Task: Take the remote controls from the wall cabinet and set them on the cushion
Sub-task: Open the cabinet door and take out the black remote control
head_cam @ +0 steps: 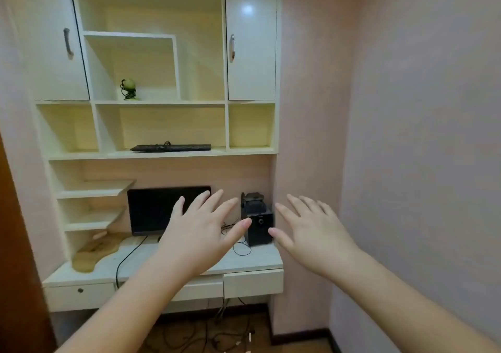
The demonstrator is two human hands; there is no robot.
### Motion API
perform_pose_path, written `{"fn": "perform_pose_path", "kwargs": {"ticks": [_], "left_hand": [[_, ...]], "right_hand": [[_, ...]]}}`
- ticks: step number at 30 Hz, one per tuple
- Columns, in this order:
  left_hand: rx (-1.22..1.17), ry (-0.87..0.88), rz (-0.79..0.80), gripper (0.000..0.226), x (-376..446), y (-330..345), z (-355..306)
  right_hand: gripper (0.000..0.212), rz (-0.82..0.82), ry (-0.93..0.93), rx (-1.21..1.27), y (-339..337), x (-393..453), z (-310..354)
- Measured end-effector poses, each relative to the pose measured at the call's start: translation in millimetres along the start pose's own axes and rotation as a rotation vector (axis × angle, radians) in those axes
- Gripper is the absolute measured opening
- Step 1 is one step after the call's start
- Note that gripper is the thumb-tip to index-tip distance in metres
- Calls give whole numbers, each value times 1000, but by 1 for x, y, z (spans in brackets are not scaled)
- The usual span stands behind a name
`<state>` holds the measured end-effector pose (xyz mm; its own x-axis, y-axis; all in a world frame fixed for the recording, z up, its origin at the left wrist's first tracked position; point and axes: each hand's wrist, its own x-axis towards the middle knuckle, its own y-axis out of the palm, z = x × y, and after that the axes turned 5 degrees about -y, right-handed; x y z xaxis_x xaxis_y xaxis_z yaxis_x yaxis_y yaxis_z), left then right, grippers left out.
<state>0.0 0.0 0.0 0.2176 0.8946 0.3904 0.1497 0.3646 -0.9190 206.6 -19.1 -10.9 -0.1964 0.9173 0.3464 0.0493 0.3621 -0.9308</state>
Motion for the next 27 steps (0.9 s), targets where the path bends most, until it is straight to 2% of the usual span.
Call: {"fn": "perform_pose_path", "kwargs": {"ticks": [2,5,8,13,21,27], "left_hand": [[-10,15,-19,84,18,11,-13],[11,10,-46,83,49,27,-29],[27,28,-15,82,73,48,-49],[54,11,29,75,109,76,-69],[50,-25,-42,61,149,110,-72],[70,-52,-55,57,183,137,-30]], "right_hand": [[68,2,2,15,10,5,-21],[77,-8,11,19,27,15,-57],[66,6,49,51,42,26,-91],[64,14,64,99,64,55,-127],[61,3,-36,152,99,115,-120],[49,-16,-64,118,122,170,-99]]}}
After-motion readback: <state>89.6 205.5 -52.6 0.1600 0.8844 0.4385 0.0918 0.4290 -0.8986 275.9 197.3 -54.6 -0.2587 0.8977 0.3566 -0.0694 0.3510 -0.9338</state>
